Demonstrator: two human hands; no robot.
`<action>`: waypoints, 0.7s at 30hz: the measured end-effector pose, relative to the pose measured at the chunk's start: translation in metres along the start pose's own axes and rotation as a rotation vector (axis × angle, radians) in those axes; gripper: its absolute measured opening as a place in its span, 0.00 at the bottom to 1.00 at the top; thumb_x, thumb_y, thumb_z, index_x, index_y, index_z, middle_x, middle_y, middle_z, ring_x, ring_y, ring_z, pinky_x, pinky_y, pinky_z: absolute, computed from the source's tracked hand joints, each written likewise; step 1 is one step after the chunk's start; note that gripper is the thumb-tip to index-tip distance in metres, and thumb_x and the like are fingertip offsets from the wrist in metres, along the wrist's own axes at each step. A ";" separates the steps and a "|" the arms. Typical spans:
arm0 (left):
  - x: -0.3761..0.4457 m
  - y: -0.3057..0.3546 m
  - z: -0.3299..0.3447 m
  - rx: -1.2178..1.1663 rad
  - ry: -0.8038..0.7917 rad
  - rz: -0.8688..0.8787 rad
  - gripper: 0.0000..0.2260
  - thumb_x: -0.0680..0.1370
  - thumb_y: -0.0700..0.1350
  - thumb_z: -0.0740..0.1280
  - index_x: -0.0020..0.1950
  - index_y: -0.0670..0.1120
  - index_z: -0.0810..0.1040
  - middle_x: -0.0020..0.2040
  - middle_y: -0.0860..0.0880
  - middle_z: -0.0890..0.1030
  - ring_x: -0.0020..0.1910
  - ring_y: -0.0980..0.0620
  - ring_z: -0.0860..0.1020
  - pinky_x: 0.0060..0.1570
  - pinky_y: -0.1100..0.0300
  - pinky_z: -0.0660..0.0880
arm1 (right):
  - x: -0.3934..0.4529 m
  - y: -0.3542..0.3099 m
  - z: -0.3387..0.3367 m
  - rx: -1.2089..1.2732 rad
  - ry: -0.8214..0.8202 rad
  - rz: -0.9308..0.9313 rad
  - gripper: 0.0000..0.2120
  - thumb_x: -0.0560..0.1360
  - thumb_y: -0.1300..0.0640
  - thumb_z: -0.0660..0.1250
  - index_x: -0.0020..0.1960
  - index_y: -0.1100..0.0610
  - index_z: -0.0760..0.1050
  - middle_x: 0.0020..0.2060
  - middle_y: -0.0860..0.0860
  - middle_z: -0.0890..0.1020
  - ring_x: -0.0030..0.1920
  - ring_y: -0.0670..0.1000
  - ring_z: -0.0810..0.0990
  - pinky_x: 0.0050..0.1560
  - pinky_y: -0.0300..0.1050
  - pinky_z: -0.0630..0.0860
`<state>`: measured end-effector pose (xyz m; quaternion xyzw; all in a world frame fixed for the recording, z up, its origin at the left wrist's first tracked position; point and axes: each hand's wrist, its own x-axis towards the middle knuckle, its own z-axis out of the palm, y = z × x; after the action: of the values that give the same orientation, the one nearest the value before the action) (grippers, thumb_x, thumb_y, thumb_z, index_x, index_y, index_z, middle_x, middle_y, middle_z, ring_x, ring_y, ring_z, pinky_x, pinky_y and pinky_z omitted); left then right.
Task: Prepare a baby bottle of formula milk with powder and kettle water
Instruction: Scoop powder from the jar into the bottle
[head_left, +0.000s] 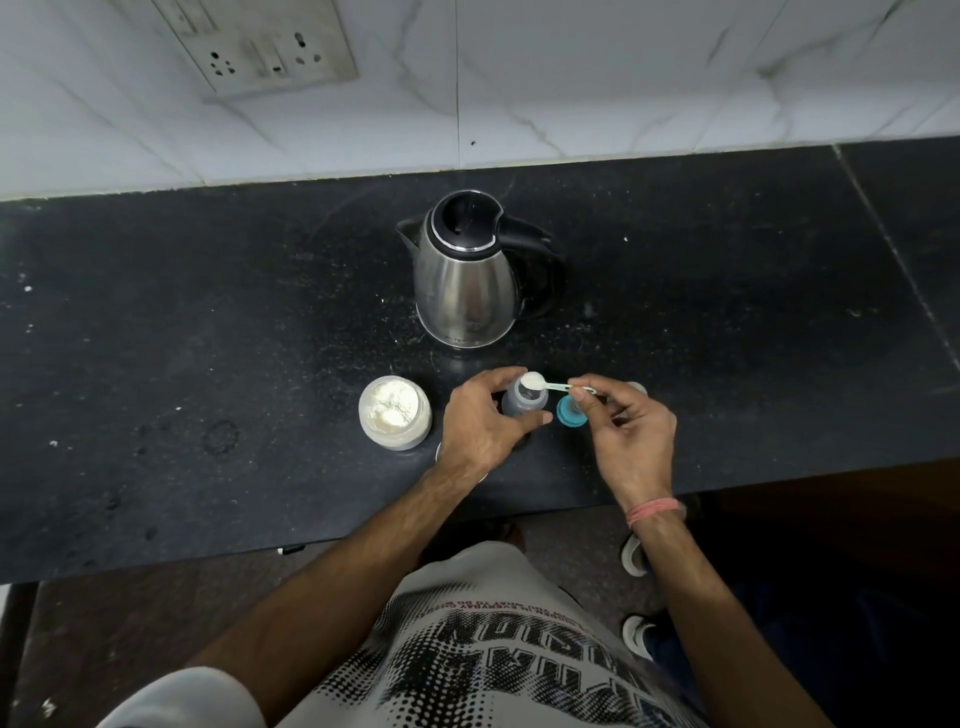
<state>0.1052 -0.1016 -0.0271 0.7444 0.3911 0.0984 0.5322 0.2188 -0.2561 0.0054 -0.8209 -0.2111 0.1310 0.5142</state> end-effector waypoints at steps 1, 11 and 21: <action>0.000 0.000 0.000 -0.001 -0.002 0.000 0.33 0.70 0.52 0.91 0.73 0.54 0.86 0.66 0.57 0.89 0.66 0.61 0.85 0.71 0.52 0.83 | 0.000 0.000 0.000 -0.004 0.003 -0.001 0.08 0.81 0.60 0.80 0.58 0.53 0.92 0.50 0.40 0.91 0.42 0.59 0.85 0.47 0.30 0.80; 0.000 0.000 0.000 -0.036 0.001 -0.019 0.32 0.69 0.51 0.91 0.72 0.53 0.87 0.65 0.57 0.89 0.65 0.61 0.85 0.70 0.51 0.83 | -0.002 0.000 0.000 -0.040 0.006 -0.059 0.08 0.80 0.62 0.80 0.58 0.55 0.92 0.53 0.43 0.91 0.44 0.57 0.87 0.47 0.35 0.83; 0.000 -0.002 0.001 -0.037 -0.003 -0.019 0.32 0.69 0.51 0.91 0.72 0.53 0.87 0.65 0.57 0.89 0.66 0.60 0.86 0.71 0.50 0.83 | -0.005 -0.003 0.002 -0.031 0.031 -0.127 0.09 0.80 0.64 0.79 0.57 0.53 0.91 0.54 0.44 0.91 0.52 0.44 0.89 0.53 0.34 0.83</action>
<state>0.1051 -0.1015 -0.0290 0.7309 0.3952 0.0995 0.5474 0.2130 -0.2557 0.0075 -0.8156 -0.2569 0.0820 0.5119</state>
